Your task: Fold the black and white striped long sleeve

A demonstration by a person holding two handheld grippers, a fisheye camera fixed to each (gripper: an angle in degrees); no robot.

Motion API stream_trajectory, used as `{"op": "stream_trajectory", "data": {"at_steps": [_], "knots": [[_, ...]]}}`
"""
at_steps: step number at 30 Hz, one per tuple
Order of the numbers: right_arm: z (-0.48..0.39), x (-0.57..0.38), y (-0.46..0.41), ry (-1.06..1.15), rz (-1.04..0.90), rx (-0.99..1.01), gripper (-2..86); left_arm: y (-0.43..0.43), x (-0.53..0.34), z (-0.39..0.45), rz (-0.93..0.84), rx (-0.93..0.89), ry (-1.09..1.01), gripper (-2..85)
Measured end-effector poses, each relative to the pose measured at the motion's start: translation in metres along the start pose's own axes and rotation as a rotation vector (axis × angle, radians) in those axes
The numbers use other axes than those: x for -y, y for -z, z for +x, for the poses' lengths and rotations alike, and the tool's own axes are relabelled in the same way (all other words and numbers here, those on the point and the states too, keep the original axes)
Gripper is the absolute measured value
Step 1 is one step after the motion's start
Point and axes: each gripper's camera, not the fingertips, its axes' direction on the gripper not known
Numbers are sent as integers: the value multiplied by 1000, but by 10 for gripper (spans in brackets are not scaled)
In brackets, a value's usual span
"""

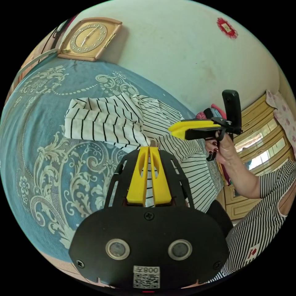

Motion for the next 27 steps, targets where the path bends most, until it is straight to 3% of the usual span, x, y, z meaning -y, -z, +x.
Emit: {"op": "stream_trajectory", "data": {"at_steps": [16,22,27], "knots": [[119,27,-48,-326,40,303,101,-62,26,72,-24,109,-68,14],[131,22,-47,-332,62,350,93,-73,49,127,54,313,-186,62],[139,14,-40,-343,75,344,92,-149,88,162,-80,476,-313,59]]}}
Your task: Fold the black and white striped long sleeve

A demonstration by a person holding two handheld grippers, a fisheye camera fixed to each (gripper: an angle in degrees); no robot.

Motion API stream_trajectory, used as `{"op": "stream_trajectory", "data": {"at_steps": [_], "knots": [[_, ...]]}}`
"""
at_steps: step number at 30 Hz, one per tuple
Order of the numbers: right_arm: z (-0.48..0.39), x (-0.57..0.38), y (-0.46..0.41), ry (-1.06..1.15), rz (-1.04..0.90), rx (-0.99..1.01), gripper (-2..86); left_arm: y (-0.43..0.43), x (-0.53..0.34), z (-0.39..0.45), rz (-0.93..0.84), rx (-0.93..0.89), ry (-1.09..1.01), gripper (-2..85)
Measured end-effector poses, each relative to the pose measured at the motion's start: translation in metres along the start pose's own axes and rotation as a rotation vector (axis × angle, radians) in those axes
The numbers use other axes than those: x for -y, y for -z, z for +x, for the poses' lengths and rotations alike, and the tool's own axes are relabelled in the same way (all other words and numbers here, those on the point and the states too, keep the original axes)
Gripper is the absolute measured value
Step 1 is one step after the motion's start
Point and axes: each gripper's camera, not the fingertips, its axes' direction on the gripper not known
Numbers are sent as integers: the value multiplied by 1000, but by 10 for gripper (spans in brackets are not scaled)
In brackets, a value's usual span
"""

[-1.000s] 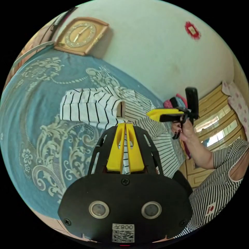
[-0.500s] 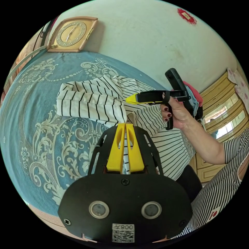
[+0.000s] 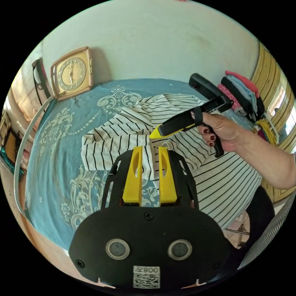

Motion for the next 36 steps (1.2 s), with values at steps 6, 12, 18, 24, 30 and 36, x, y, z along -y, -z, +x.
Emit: {"op": "stream_trajectory", "data": {"at_steps": [6,12,18,24,30,36], "knots": [[1,-1,1,12,-27,-29,96,-21,19,3,-27,10,60,12],[-9,1,-5,36,-34,-71,96,-20,24,12,20,-1,71,14],[-16,4,-1,30,-32,-74,91,-62,42,24,-88,7,43,29],[-28,3,5,43,-36,-73,89,-56,40,17,-29,-1,72,11],[-54,-3,10,62,-19,-69,85,-40,34,6,28,-22,114,7],[-77,-10,13,33,-5,-74,63,-13,28,-6,92,-57,144,6]]}}
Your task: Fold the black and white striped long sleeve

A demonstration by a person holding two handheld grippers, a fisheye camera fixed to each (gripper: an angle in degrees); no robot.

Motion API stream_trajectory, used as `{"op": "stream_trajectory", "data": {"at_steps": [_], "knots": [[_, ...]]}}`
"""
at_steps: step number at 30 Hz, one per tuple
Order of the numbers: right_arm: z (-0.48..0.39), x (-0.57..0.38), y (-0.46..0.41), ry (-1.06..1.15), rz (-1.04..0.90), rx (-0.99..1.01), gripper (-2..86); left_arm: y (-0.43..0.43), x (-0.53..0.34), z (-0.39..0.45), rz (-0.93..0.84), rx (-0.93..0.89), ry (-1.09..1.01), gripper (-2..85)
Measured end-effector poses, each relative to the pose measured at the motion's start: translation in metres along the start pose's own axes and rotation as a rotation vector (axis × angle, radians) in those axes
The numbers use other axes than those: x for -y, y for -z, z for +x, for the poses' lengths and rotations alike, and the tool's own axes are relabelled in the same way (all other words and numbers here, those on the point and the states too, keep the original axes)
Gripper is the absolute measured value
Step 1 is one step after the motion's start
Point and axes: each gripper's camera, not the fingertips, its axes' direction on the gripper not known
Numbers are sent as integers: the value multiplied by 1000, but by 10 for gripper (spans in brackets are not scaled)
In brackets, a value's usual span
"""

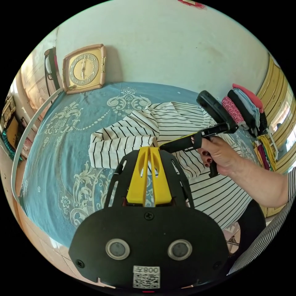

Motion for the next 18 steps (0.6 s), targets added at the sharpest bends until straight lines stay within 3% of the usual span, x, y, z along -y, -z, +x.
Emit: {"op": "stream_trajectory", "data": {"at_steps": [7,18], "knots": [[-62,-5,35,100,-5,-106,11,48,-4,-17,104,-17,50,6],[-273,-30,196,588,67,-693,3,148,24,30,367,-249,-3,4]]}}
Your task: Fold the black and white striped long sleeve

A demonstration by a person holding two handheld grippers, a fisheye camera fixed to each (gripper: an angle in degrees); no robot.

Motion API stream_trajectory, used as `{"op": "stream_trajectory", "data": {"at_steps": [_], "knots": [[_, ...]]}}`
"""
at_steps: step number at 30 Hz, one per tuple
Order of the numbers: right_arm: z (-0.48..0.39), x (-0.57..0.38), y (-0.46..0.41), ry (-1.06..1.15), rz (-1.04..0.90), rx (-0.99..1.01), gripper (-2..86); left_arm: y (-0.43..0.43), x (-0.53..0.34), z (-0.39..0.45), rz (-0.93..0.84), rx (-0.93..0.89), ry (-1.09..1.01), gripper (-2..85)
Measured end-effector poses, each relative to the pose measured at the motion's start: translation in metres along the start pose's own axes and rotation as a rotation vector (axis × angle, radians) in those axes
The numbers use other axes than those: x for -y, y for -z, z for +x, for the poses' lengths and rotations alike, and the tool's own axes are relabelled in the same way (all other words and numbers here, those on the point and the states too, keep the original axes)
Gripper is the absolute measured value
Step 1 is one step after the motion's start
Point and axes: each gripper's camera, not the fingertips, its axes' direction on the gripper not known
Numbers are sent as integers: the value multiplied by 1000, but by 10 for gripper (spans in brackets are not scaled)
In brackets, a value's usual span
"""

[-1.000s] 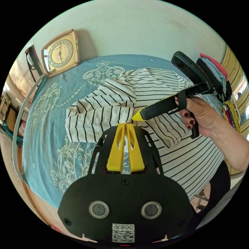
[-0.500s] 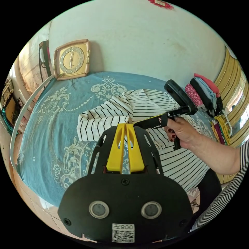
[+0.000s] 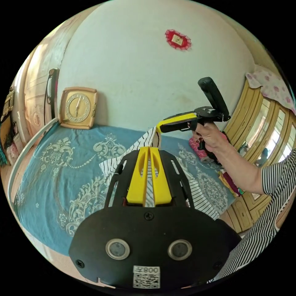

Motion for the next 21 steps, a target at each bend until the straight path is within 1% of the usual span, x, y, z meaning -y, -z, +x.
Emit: {"op": "stream_trajectory", "data": {"at_steps": [3,5,6,8,10,12,15,18,21], "knots": [[-17,-24,45,54,-18,-125,3,-10,-3,34,-9,-89,-31,4],[-21,-48,63,51,-24,-163,2,-25,-11,54,-34,-115,-42,4],[-22,-65,70,38,-38,-179,2,-40,-17,66,-68,-161,-41,4],[-19,-94,74,11,-67,-200,2,-66,-29,83,-113,-198,-37,4],[-8,-124,70,-46,-102,-182,2,-96,-41,100,-171,-215,-49,4],[19,-164,55,-150,-152,-101,2,-137,-57,118,-241,-220,-65,4],[52,-209,38,-267,-185,2,2,-182,-73,127,-321,-258,-37,4],[75,-239,28,-330,-192,52,3,-212,-83,135,-360,-257,-23,4],[88,-261,21,-342,-194,56,3,-240,-95,146,-400,-258,-27,4]]}}
